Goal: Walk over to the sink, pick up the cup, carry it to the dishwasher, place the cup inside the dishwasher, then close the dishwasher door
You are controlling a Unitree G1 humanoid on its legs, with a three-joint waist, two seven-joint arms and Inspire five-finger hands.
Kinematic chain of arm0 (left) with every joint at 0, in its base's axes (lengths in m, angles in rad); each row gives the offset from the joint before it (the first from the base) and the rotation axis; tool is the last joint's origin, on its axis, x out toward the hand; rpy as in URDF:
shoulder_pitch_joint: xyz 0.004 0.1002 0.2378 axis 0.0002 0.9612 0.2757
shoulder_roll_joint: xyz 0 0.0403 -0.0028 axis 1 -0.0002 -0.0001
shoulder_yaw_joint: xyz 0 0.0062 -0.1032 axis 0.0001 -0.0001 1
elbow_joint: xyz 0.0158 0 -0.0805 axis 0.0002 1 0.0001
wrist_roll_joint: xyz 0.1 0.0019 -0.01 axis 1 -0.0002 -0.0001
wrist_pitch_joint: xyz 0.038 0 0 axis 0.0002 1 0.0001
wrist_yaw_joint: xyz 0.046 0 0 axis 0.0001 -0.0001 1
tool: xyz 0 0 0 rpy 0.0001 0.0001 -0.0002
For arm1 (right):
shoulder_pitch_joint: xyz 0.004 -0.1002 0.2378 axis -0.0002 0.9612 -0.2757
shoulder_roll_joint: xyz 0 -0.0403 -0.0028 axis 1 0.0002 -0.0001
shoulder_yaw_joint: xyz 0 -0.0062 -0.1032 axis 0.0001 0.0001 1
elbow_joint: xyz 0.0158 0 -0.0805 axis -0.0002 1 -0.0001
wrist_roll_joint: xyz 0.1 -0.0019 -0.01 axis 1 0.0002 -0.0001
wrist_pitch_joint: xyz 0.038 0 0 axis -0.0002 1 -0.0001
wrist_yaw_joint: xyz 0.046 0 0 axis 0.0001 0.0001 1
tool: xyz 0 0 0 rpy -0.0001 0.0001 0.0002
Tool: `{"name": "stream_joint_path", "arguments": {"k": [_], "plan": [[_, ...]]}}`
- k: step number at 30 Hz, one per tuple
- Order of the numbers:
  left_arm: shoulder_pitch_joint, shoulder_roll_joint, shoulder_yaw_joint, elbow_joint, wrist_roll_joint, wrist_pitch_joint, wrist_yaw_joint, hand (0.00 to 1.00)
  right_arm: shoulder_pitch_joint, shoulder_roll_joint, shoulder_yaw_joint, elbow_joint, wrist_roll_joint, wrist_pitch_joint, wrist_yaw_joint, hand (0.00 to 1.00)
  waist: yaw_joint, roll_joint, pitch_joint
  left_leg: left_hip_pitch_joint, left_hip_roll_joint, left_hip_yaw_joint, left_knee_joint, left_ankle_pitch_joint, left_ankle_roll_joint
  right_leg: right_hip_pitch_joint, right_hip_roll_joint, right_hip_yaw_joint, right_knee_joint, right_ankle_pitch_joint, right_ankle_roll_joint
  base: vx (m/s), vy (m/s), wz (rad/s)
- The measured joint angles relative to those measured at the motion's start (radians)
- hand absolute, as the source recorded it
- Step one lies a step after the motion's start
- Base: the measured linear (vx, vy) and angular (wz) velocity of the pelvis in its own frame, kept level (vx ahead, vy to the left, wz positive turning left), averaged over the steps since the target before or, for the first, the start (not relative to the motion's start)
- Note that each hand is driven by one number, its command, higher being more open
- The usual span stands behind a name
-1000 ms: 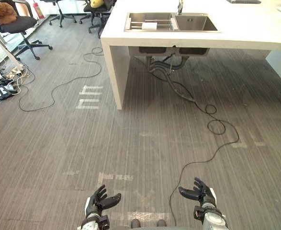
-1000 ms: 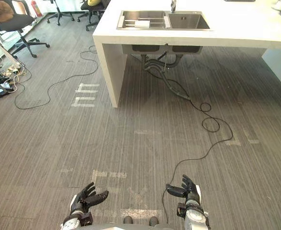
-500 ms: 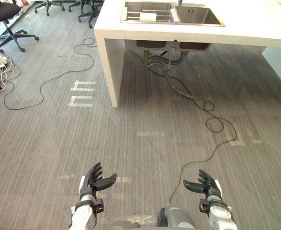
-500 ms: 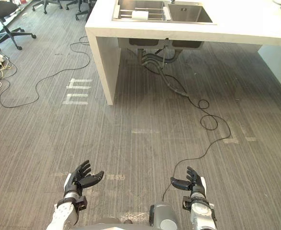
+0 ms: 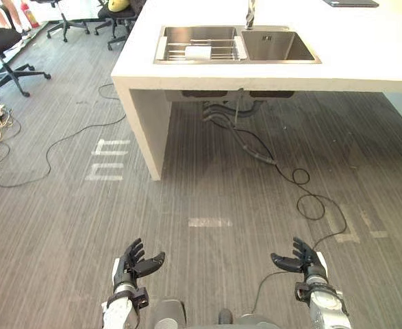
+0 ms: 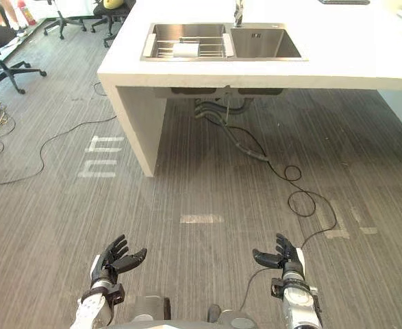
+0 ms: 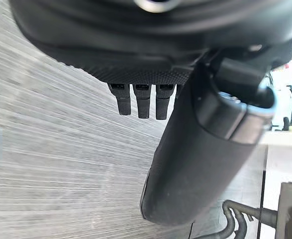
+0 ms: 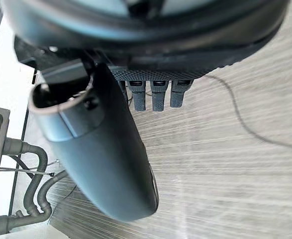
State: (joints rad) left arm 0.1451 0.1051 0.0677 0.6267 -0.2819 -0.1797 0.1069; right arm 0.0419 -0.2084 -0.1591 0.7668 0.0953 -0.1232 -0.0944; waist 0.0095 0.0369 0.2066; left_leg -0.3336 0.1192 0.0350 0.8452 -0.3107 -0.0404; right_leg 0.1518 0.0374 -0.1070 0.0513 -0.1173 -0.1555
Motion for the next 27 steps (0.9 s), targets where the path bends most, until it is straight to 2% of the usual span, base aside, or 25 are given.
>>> {"name": "stream_joint_path", "arguments": {"k": [1, 2, 3, 4, 5, 6, 7, 8, 9, 10, 11, 12, 14, 15, 17, 18, 19, 20, 21, 22, 24, 27], "plan": [[-0.004, -0.01, -0.001, -0.003, -0.002, 0.0, 0.0, 0.9, 0.007, 0.004, -0.019, 0.001, 0.0, 0.001, -0.003, 0.9, -0.001, -0.007, 0.005, -0.027, -0.042, -0.006, -0.155, 0.013, -0.004, 0.02, -0.028, -0.001, 0.002, -0.025, 0.022, 0.31, 0.213, 0.03], [-0.004, -0.016, -0.004, -0.009, -0.002, 0.0, 0.0, 0.9, 0.011, 0.004, -0.034, 0.004, 0.0, 0.002, -0.006, 0.9, -0.001, 0.004, 0.004, -0.034, -0.064, -0.023, -0.293, 0.057, -0.015, 0.029, -0.038, 0.002, 0.003, -0.048, 0.043, 0.32, 0.227, -0.04], [0.0, -0.021, -0.006, -0.011, -0.002, 0.0, 0.0, 0.9, 0.015, -0.001, -0.033, 0.007, 0.0, 0.004, -0.013, 0.9, 0.003, 0.024, -0.001, -0.034, -0.073, -0.051, -0.404, 0.153, -0.01, 0.037, -0.035, 0.015, 0.013, -0.078, 0.062, 0.36, 0.272, -0.37], [0.008, -0.019, -0.004, -0.008, -0.002, 0.0, 0.006, 0.9, 0.015, 0.009, -0.029, 0.016, -0.001, 0.011, -0.018, 0.9, 0.017, 0.031, -0.012, -0.017, -0.093, -0.05, -0.398, 0.229, 0.044, 0.039, -0.046, 0.046, 0.046, -0.118, 0.091, 0.41, 0.274, -0.38], [0.004, -0.008, -0.001, -0.009, -0.003, -0.001, 0.013, 0.9, 0.016, 0.022, -0.018, 0.015, -0.001, 0.012, -0.016, 0.9, 0.018, 0.003, -0.013, -0.023, -0.123, -0.03, -0.369, 0.187, 0.063, 0.032, -0.087, 0.051, 0.076, -0.154, 0.119, 0.44, 0.264, -0.35], [-0.001, -0.006, 0.001, -0.009, -0.002, -0.001, 0.015, 0.9, 0.014, 0.022, -0.012, 0.015, -0.002, 0.012, -0.016, 0.9, 0.022, -0.005, -0.011, -0.027, -0.133, -0.016, -0.354, 0.165, 0.073, 0.023, -0.103, 0.061, 0.102, -0.173, 0.126, 0.53, 0.267, -0.23], [-0.006, -0.01, 0.0, -0.007, -0.002, 0.001, 0.018, 0.9, 0.008, 0.023, -0.009, 0.016, -0.003, 0.014, -0.015, 0.9, 0.034, -0.01, -0.011, -0.028, -0.145, 0.01, -0.327, 0.128, 0.084, -0.007, -0.127, 0.092, 0.175, -0.2, 0.145, 0.43, 0.216, -0.37], [0.003, -0.01, -0.001, -0.008, -0.002, 0.001, 0.018, 0.9, 0.006, 0.03, -0.008, 0.017, -0.01, 0.014, -0.014, 0.9, 0.033, -0.01, -0.012, -0.005, -0.148, 0.033, -0.317, 0.097, 0.102, -0.041, -0.141, 0.125, 0.276, -0.209, 0.165, 0.51, 0.255, -0.41], [0.011, -0.009, -0.001, -0.008, -0.002, 0.002, 0.019, 0.9, 0.006, 0.034, -0.004, 0.018, -0.011, 0.014, -0.013, 0.9, 0.032, -0.01, -0.012, 0.015, -0.149, 0.042, -0.318, 0.082, 0.108, -0.058, -0.146, 0.136, 0.337, -0.208, 0.188, 0.42, 0.195, -0.45], [0.027, -0.004, -0.004, -0.008, -0.002, 0.002, 0.02, 0.9, 0.005, 0.038, 0.014, 0.019, -0.018, 0.014, -0.012, 0.9, 0.032, -0.012, -0.01, 0.07, -0.152, 0.059, -0.331, 0.053, 0.119, -0.109, -0.159, 0.15, 0.503, -0.192, 0.286, 0.42, 0.172, -0.38], [0.033, 0.001, -0.007, -0.008, -0.002, 0.002, 0.02, 0.9, 0.006, 0.041, 0.02, 0.021, -0.023, 0.014, -0.011, 0.9, 0.03, -0.015, -0.009, 0.102, -0.154, 0.064, -0.343, 0.042, 0.122, -0.14, -0.166, 0.155, 0.598, -0.184, 0.339, 0.42, 0.121, -0.26], [0.037, 0.011, -0.019, -0.008, -0.003, 0.003, 0.022, 0.9, 0.012, 0.048, 0.022, 0.025, -0.024, 0.015, -0.01, 0.9, 0.018, -0.017, -0.01, 0.162, -0.158, 0.064, -0.365, 0.026, 0.13, -0.197, -0.179, 0.139, 0.757, -0.189, 0.352, 0.34, 0.067, -0.02], [0.031, 0.018, -0.027, -0.016, -0.004, 0.003, 0.024, 0.9, 0.009, 0.049, 0.037, 0.026, -0.028, 0.016, -0.01, 0.9, 0.009, -0.02, -0.012, 0.244, -0.159, 0.059, -0.427, 0.023, 0.131, -0.286, -0.207, 0.061, 0.873, -0.217, 0.301, 0.43, 0.036, 0.05], [0.03, 0.018, -0.026, -0.046, -0.012, 0.003, 0.027, 0.9, 0.004, 0.049, 0.048, 0.021, -0.034, 0.014, -0.01, 0.9, 0.002, -0.02, -0.012, 0.287, -0.15, 0.052, -0.467, 0.023, 0.13, -0.344, -0.21, 0.013, 0.861, -0.237, 0.262, 0.5, -0.03, 0.06], [0.024, 0.014, -0.024, -0.107, -0.016, 0.003, 0.039, 0.9, 0.003, 0.049, 0.057, 0.023, -0.046, 0.014, -0.008, 0.9, 0.001, -0.016, -0.011, 0.344, -0.115, 0.043, -0.5, 0.023, 0.13, -0.41, -0.176, -0.037, 0.707, -0.247, 0.238, 0.46, -0.115, 0.07], [0.027, 0.004, -0.014, -0.174, -0.019, 0.001, 0.049, 0.9, 0.008, 0.049, 0.058, 0.021, -0.046, 0.013, -0.008, 0.9, 0.001, -0.013, -0.009, 0.375, -0.081, 0.04, -0.502, 0.012, 0.107, -0.448, -0.135, -0.046, 0.535, -0.208, 0.215, 0.37, -0.13, 0.08], [0.03, 0.004, -0.012, -0.208, -0.024, 0.0, 0.052, 0.9, 0.01, 0.049, 0.058, 0.021, -0.046, 0.013, -0.009, 0.9, 0.002, -0.015, -0.01, 0.387, -0.072, 0.037, -0.502, 0.002, 0.088, -0.452, -0.118, -0.05, 0.446, -0.156, 0.206, 0.37, -0.147, 0.2], [0.035, 0.001, -0.012, -0.259, -0.03, -0.003, 0.056, 0.9, 0.02, 0.046, 0.058, 0.019, -0.046, 0.013, -0.01, 0.9, -0.003, -0.021, -0.014, 0.405, -0.068, 0.028, -0.501, -0.021, 0.049, -0.447, -0.106, -0.051, 0.352, 0.025, 0.17, 0.32, -0.124, 0.26], [0.029, -0.014, -0.014, -0.278, -0.033, -0.004, 0.058, 0.9, 0.026, 0.034, 0.056, 0.022, -0.046, 0.012, -0.012, 0.9, -0.008, 0.0, -0.015, 0.416, -0.045, 0.012, -0.502, -0.034, 0.032, -0.437, -0.088, -0.054, 0.358, 0.053, 0.187, 0.43, -0.159, 0.14], [0.037, -0.026, -0.015, -0.34, -0.032, -0.006, 0.062, 0.9, 0.035, 0.023, 0.052, 0.015, -0.047, 0.013, -0.016, 0.9, -0.004, 0.017, -0.028, 0.415, -0.023, -0.002, -0.505, -0.026, 0.029, -0.431, -0.063, -0.056, 0.347, 0.051, 0.169, 0.43, -0.156, -0.1], [0.032, -0.035, -0.015, -0.414, -0.031, -0.014, 0.063, 0.9, 0.031, 0.012, 0.043, 0.0, -0.048, 0.011, -0.016, 0.9, -0.005, 0.026, -0.03, 0.418, -0.014, -0.011, -0.51, 0.009, 0.007, -0.425, -0.053, -0.057, 0.341, 0.038, 0.148, 0.42, -0.165, -0.08], [0.02, -0.063, -0.02, -0.514, -0.02, -0.02, 0.064, 0.9, 0.056, 0.012, 0.032, -0.008, -0.049, 0.01, -0.017, 0.9, -0.027, 0.032, -0.029, 0.41, -0.018, -0.062, -0.378, 0.09, -0.001, -0.279, -0.049, -0.087, 0.224, 0.035, 0.146, 0.36, -0.133, 0.33]]}}
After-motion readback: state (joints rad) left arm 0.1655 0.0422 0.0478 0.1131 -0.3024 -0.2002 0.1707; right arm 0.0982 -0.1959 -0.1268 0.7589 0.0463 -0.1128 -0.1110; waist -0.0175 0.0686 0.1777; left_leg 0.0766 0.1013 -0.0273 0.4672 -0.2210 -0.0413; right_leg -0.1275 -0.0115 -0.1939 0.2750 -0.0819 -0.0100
